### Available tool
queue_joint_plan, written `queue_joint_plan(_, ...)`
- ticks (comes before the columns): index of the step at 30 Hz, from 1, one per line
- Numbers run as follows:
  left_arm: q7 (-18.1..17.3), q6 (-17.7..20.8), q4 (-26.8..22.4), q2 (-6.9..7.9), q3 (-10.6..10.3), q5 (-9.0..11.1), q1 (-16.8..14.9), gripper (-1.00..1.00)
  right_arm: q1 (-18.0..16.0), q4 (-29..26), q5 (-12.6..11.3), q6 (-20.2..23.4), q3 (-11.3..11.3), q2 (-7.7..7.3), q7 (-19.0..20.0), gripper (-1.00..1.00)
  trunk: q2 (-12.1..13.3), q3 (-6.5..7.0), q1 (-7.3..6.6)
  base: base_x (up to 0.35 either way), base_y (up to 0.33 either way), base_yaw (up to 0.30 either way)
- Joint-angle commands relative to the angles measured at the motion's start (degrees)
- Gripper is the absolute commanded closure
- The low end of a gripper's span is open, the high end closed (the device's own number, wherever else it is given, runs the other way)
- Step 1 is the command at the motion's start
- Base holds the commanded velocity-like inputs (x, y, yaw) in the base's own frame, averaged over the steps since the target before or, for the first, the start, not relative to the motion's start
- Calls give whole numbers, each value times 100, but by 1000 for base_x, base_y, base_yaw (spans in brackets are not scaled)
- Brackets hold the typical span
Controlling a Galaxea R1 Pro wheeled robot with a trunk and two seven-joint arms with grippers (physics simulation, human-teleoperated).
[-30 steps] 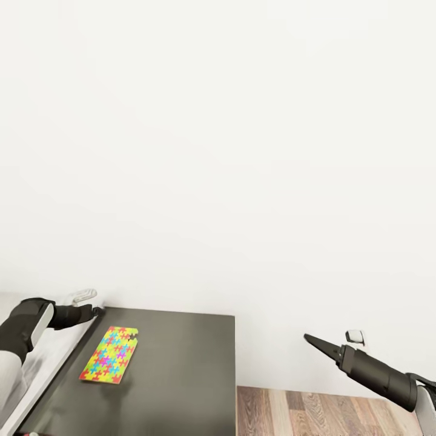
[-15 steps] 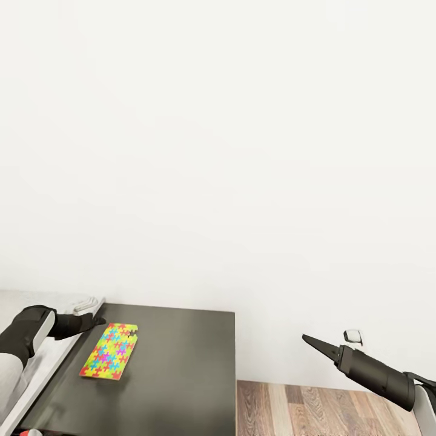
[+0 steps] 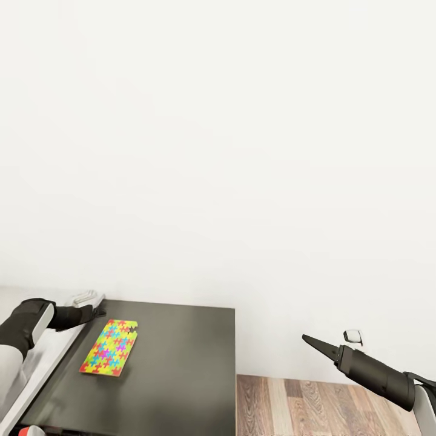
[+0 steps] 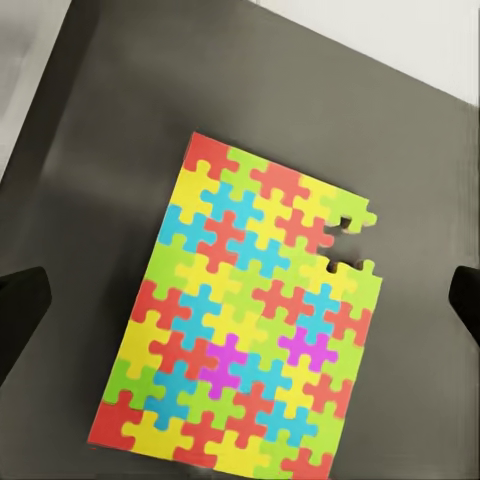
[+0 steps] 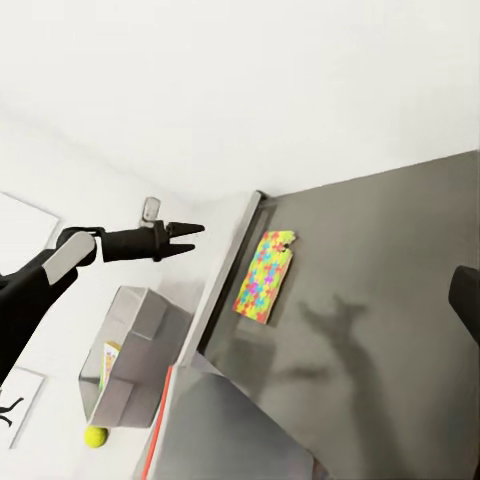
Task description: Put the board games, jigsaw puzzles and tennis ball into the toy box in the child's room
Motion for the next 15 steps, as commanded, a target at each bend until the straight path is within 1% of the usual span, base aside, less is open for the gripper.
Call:
queue_joint_plan(1, -29, 49, 1, 10, 15, 56, -38, -100, -5, 0, -5, 28, -3, -1, 13, -100, -13, -23, 3, 0, 0, 0)
queue_joint_plan(4, -228, 53, 10, 39, 19, 58, -112, -100, -5, 2, -5, 24, -3, 2, 13, -100, -13, -51, 3, 0, 0, 0)
queue_joint_plan(5, -403, 55, 13, 53, 18, 55, -144, -100, -6, 1, -5, 21, -3, 0, 13, -100, -13, -60, 3, 0, 0, 0)
queue_joint_plan(9, -778, 55, 17, 93, 14, 36, -201, -100, -5, -1, -5, 7, -3, 3, 13, -100, -13, -98, 3, 0, 0, 0)
queue_joint_plan(15, -970, 47, 19, 181, 17, 4, -265, -100, -6, -1, -5, 2, -3, 4, 13, -100, -13, -154, 3, 0, 0, 0)
